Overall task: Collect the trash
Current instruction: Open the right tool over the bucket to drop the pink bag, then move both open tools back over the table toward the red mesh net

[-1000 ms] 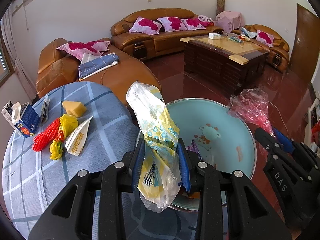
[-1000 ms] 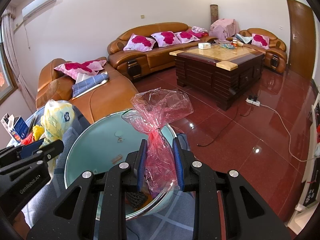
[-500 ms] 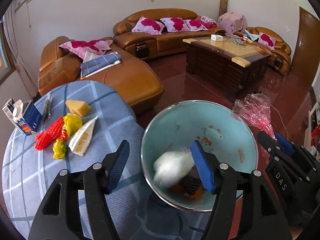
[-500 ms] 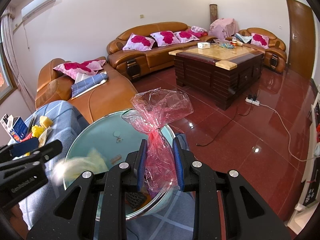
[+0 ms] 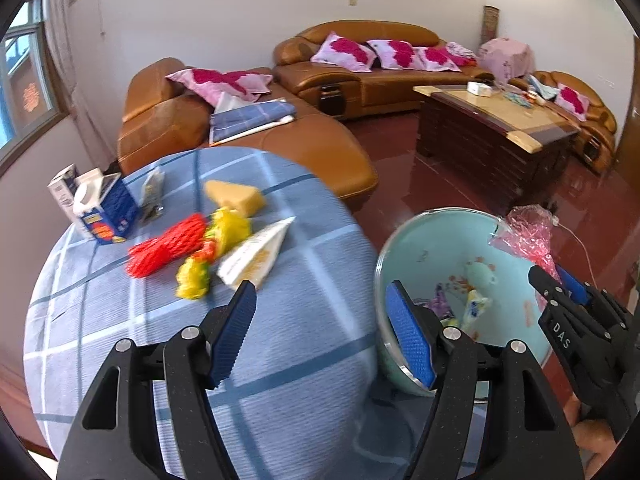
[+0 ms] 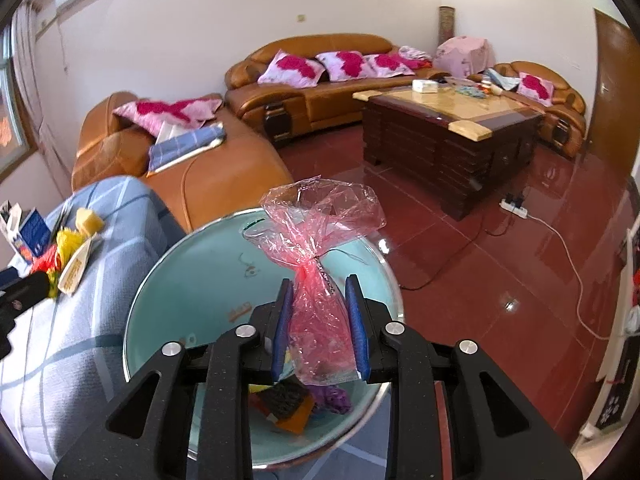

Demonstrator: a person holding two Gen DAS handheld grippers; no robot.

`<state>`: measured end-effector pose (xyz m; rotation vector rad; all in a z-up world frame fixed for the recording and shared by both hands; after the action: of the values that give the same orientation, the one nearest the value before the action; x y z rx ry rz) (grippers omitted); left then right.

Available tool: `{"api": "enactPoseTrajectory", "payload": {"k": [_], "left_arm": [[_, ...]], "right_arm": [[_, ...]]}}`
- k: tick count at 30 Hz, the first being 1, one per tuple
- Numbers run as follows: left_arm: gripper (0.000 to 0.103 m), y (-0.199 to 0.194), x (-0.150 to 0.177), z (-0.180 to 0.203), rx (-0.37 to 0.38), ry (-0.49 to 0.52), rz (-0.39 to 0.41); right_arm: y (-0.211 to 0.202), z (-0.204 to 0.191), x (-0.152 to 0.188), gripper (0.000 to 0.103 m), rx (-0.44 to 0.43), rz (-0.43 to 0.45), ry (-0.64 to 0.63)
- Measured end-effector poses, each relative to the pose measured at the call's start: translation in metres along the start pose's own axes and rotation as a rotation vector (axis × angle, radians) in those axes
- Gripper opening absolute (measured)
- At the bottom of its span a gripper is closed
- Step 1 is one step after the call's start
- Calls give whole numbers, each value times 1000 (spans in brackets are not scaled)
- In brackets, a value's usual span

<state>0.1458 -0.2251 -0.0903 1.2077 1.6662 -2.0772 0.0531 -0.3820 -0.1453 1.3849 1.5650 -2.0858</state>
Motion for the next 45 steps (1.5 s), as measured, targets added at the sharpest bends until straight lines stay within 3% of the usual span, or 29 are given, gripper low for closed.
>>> {"api": "enactPoseTrajectory", "payload": {"k": [2,7,22,26,45], "left_arm": [[70,-2,0,-7,-14,-10,3],[71,-4,0,-22,-31,-33,9],[77,-15,2,-59,-64,-89,24],[88,-17,3,-75,-87,-122,25],[88,-25,16,-143,-162,-217,20]], "right_arm": [[2,-3,0,44,0,-5,0],[-9,-6,-2,47,8,25,-2],[-36,-36,-17,47,-14,79,-25],[-41,-50,-19,47,-30,88,-51],[-60,-124,-22,47,-119,110,-170]]}}
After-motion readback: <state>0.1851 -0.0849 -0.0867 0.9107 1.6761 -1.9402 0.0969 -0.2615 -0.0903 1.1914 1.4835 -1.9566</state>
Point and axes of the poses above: each gripper's, at about its wrist camera, not at the fingertips, and y roughly the way its jaws point, z to its right, x to its underside, the point moved 5 cm from there along y, roughly the way its jaws point, and after that the axes turned 9 degrees about -y, right-handed, at the moved point
